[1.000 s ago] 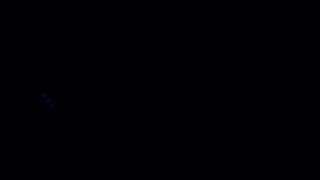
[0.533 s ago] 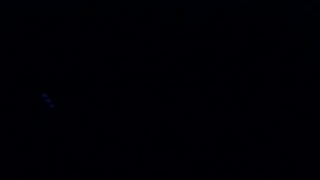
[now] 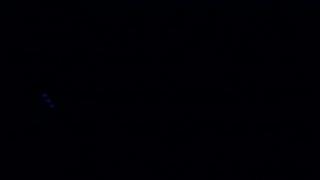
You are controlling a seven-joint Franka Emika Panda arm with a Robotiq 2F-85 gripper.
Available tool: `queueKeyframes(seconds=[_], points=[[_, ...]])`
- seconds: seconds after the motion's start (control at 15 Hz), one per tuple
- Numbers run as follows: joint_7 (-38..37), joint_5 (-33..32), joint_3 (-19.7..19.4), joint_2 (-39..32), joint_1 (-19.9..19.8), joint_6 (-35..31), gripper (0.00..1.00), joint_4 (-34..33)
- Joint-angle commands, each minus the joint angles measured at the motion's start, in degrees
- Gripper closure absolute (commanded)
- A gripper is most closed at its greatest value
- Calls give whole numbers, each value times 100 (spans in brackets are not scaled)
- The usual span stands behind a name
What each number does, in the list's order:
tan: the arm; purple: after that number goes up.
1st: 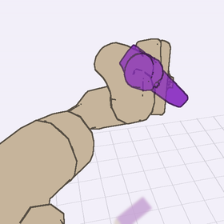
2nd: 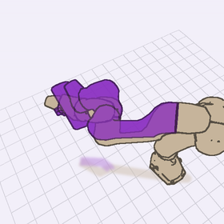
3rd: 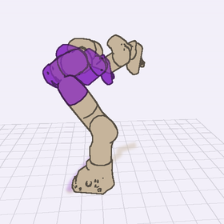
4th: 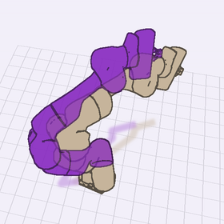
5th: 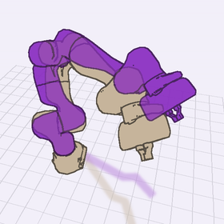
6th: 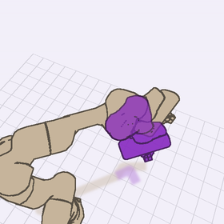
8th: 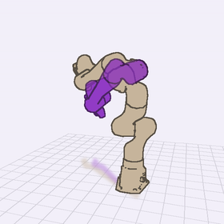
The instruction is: Pick up the orange object and place it in the blue object
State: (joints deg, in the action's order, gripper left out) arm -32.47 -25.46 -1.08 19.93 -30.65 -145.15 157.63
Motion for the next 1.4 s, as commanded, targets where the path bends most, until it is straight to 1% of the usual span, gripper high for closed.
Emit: queueKeyframes(seconds=[0.0,0.13,0.27,0.33,0.47,0.53,0.67,0.73,0.87,0.93,1.0,1.07,1.13,1.2,1.33], points=[[-667,-532,54,-149,-108,-221,0,-11],[-988,-830,-21,-467,-189,-514,0,-81],[-932,-972,-208,-835,-178,-907,0,-179],[-667,-853,-382,-1033,-89,-1128,0,-221],[-24,-367,-755,-1423,136,-1643,0,-264],[399,-14,-937,-1628,275,-1845,0,-288],[1361,947,-1234,-1956,604,-2174,0,-321],[1809,1429,-1299,-2092,738,-2296,0,-311],[2586,2321,-1309,-2133,979,-2206,0,-362],[3056,2823,-1096,-2183,860,-2076,0,-492],[3332,3105,-1053,-2254,875,-2026,0,-627],[3522,3271,-1011,-2314,864,-1992,0,-740],[3046,2834,-1269,-2148,1055,-2138,0,-454],[3221,2992,-1239,-2184,1057,-2106,0,-547],[3308,3055,-1229,-2232,1054,-2072,0,-648]])
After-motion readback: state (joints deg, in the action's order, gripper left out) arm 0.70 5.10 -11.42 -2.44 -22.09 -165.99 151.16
